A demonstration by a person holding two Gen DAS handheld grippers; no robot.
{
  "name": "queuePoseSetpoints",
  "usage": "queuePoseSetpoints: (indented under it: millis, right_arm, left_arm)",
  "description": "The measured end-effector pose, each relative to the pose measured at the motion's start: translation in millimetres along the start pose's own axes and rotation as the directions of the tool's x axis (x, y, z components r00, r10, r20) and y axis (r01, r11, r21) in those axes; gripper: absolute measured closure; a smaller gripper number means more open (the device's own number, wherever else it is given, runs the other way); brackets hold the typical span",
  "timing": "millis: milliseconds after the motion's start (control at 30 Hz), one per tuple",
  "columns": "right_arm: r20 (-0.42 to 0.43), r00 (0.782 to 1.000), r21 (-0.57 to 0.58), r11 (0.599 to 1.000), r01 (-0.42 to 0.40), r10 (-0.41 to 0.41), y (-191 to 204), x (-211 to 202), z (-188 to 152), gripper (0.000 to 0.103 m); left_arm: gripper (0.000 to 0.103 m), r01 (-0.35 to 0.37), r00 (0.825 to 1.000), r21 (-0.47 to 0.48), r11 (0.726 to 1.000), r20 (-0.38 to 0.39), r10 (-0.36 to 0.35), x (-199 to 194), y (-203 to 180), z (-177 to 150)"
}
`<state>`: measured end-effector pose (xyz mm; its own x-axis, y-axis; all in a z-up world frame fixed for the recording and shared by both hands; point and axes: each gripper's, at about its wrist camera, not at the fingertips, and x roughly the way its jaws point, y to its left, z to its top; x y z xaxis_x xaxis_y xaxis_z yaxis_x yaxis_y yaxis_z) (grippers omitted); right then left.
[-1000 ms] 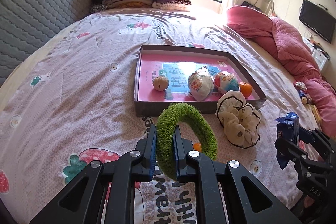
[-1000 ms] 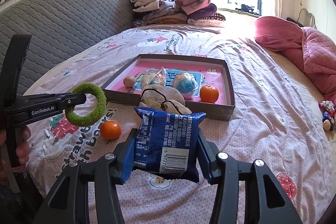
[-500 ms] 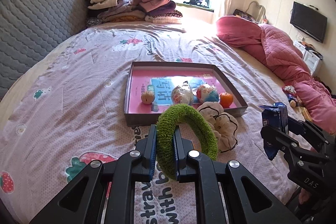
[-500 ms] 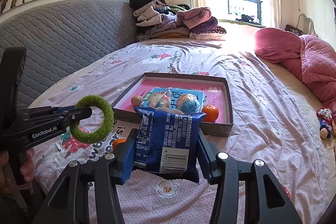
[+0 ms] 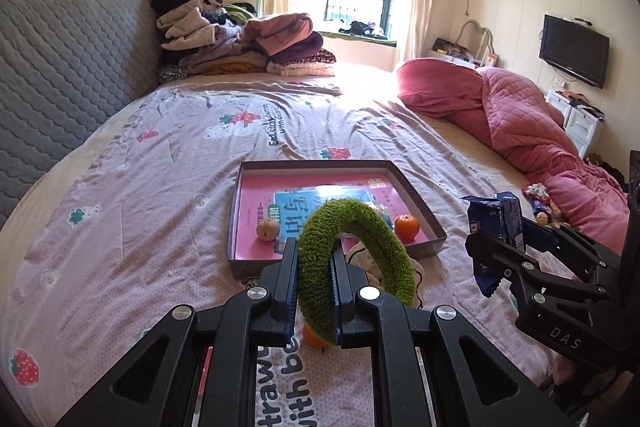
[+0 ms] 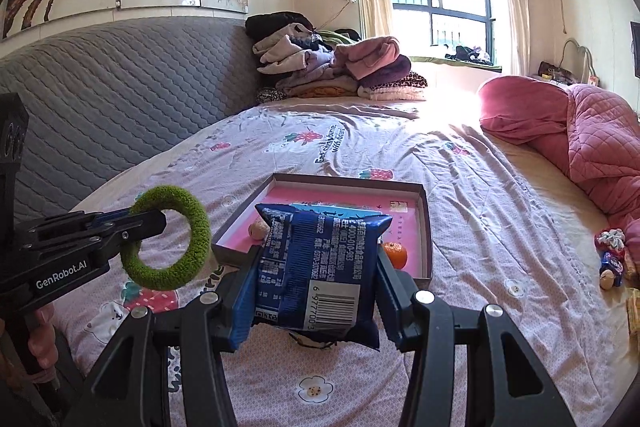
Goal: Organize objects
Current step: 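Lift the packet with the right gripper while the left lifts the green ring, then carry the packet with the right gripper while the left carries the ring over the tray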
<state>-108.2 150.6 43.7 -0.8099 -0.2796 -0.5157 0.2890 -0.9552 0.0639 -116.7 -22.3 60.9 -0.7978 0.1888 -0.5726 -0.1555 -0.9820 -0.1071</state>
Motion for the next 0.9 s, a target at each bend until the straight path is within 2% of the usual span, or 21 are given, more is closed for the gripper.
queuePoseSetpoints:
  millis: [500, 900]
  right_arm:
    - [0.020, 0.999, -0.009, 1.000, 0.029, -0.029, -13, 17, 24, 0.051]
    - [0.016, 0.998, -0.023, 0.997, 0.068, -0.067, -26, 50, 50, 0.051]
  left_arm:
    - [0.090, -0.034, 0.999, 0.058, 0.998, -0.007, 0.035, 29, -5, 19]
    - [0.090, -0.046, 0.998, 0.046, 0.998, -0.039, 0.048, 69, 11, 47]
